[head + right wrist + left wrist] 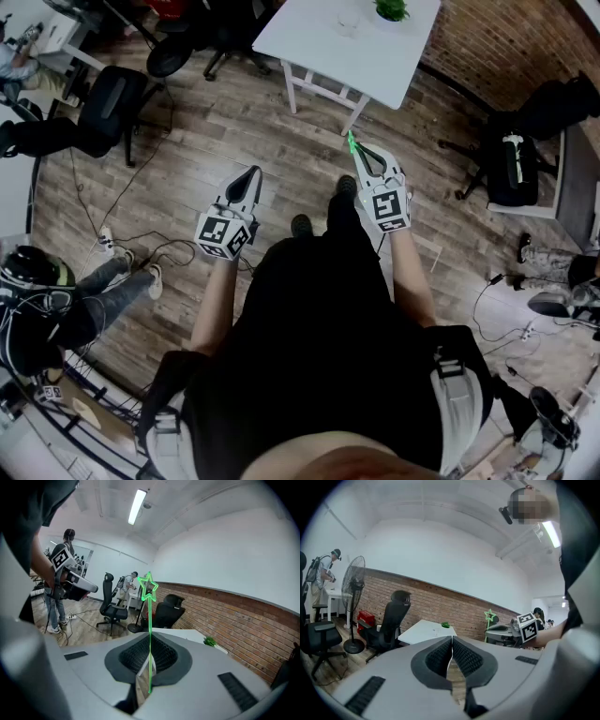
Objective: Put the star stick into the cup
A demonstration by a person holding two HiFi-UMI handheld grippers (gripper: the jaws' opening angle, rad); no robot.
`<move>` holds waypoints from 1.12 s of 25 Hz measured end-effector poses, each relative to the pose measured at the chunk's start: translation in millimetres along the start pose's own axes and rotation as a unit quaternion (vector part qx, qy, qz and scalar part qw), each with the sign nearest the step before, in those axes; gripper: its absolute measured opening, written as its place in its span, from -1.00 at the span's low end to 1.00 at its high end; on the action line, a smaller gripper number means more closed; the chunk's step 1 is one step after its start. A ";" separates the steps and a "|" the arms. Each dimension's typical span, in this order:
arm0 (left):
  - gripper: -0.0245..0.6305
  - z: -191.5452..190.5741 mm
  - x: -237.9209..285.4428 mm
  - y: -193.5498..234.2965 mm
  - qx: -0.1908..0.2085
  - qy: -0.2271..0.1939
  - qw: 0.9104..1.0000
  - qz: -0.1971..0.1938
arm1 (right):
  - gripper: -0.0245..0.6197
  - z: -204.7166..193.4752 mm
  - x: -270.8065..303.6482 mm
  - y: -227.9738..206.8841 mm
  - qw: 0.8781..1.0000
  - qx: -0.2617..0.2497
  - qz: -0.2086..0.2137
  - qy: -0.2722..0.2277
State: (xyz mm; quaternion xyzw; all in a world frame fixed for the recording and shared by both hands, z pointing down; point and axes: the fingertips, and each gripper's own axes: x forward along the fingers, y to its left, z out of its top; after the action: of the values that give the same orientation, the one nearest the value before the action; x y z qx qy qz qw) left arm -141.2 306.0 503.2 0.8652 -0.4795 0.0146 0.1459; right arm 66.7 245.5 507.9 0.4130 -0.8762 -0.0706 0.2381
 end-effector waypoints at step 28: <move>-0.86 22.6 68.2 2.4 0.013 -0.006 1.000 -0.015 | -0.91 -12.7 9.2 -43.7 0.999 0.040 0.004 -0.004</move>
State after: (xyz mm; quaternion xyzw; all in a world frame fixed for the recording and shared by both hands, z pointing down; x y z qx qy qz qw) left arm -109.0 242.5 493.3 0.8742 -0.4671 0.0129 0.1320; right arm 97.8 211.0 508.4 0.4188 -0.8808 -0.0360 0.2178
